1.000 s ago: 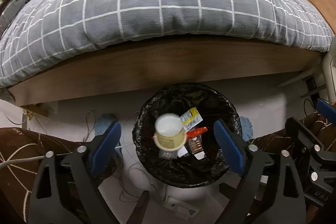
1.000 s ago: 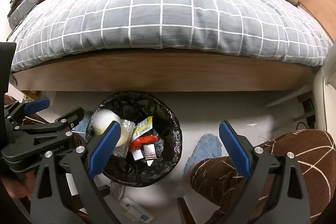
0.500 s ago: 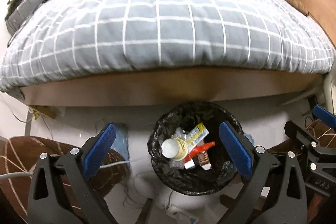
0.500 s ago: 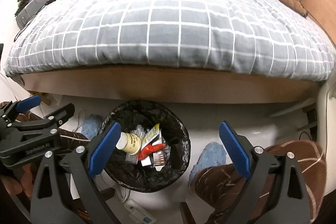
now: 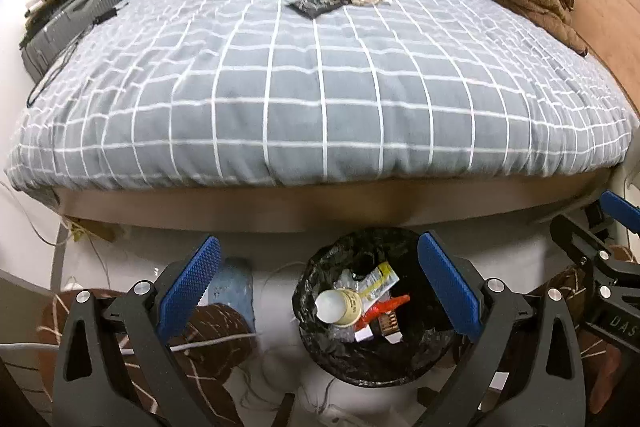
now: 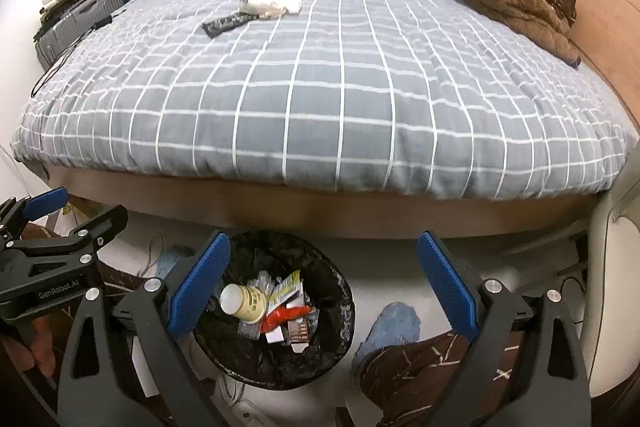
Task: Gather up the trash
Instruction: 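Move both open tools back from the bin toward the bed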
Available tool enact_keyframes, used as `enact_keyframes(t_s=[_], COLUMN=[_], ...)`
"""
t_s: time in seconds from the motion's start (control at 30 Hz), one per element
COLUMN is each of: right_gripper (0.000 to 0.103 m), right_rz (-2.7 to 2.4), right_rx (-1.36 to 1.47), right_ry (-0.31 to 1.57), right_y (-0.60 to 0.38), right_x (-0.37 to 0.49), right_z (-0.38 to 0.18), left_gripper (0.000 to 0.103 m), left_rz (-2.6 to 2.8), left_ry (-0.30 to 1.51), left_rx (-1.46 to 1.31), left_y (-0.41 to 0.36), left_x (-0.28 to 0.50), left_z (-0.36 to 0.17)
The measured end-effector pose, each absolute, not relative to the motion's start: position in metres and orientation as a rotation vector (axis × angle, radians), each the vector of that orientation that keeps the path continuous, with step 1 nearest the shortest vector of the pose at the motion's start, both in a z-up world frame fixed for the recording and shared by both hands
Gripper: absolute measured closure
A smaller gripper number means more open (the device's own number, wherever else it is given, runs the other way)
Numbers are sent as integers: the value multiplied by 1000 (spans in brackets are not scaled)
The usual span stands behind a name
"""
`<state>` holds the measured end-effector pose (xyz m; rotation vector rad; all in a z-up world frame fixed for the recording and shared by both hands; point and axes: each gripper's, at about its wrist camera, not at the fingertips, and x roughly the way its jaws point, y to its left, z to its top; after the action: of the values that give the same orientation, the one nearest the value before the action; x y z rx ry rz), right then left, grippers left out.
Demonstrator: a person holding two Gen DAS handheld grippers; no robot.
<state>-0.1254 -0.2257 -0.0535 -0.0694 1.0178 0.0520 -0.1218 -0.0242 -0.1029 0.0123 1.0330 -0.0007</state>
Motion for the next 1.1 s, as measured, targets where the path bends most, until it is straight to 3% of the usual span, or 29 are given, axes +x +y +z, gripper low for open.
enact_keyframes(t_s=[0.57,1.1], right_gripper=[12,12], right_rz=[72,104], right_rx=[-67,-109], right_ry=[931,894], right_y=[-216,-198], right_x=[-76,-8], right_z=[-2,9], left_gripper=[6,6], left_rz=[28,34], left_ry=[960,940], left_rx=[2,7], left_y=[-12,-2], left_x=[-83,-18], left_z=[-50,-32])
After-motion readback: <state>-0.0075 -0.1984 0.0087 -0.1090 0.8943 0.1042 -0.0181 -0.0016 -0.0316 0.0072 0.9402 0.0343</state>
